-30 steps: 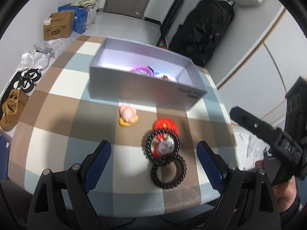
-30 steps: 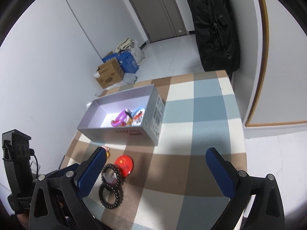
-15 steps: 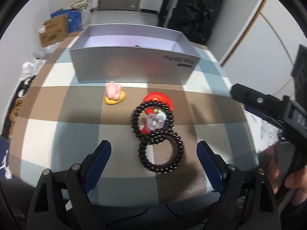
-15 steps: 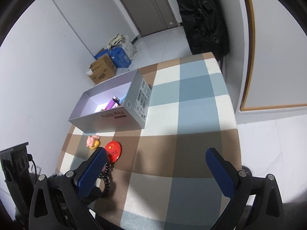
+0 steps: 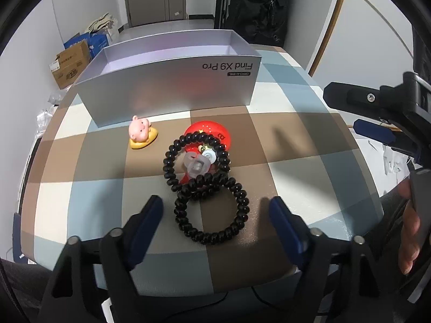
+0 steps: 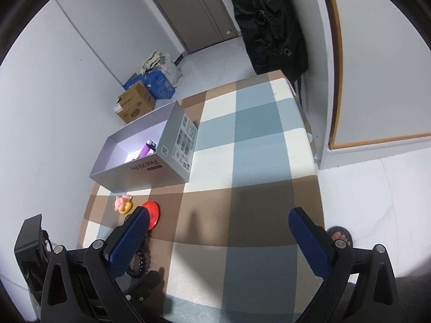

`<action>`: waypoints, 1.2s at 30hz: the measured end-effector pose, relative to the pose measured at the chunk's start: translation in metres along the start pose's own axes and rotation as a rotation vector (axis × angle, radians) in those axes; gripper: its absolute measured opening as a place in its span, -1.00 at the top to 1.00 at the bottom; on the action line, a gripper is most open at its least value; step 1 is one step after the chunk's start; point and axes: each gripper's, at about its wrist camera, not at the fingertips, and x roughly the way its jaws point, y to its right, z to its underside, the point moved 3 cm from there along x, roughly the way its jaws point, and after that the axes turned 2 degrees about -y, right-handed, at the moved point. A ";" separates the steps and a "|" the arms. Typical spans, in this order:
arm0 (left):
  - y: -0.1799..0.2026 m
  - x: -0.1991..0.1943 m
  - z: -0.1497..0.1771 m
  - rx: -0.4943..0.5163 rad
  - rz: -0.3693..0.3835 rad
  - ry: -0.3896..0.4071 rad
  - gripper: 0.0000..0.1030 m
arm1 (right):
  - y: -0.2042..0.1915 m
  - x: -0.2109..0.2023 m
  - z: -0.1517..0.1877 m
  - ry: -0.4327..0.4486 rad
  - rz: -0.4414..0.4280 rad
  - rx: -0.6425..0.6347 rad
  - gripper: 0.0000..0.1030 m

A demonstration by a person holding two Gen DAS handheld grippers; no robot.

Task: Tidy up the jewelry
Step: 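Lower the left tool onto the black bead bracelets and close it, then lift a black bracelet with the left tool while the right tool grasps the other bracelet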

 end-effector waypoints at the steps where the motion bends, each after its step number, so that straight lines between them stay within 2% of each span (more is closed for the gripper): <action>1: 0.000 0.000 -0.001 0.002 -0.004 0.001 -0.43 | 0.000 0.000 0.000 0.000 0.001 0.003 -1.00; 3: 0.000 0.002 -0.003 0.004 -0.012 0.005 -0.29 | 0.000 0.000 -0.001 -0.001 0.000 0.008 -1.00; 5: 0.000 0.001 -0.004 0.010 -0.028 0.007 -0.01 | 0.000 0.000 -0.001 0.000 0.000 0.006 -1.00; 11: 0.003 0.002 -0.007 0.032 -0.020 0.012 0.26 | -0.001 0.001 -0.001 -0.002 0.002 0.002 -1.00; 23: 0.002 -0.003 -0.013 0.007 0.067 0.017 0.31 | -0.001 0.004 0.001 -0.007 0.015 0.006 -1.00; 36: -0.015 -0.019 -0.031 -0.112 0.187 0.085 0.31 | 0.001 0.008 0.005 -0.028 0.023 0.017 -1.00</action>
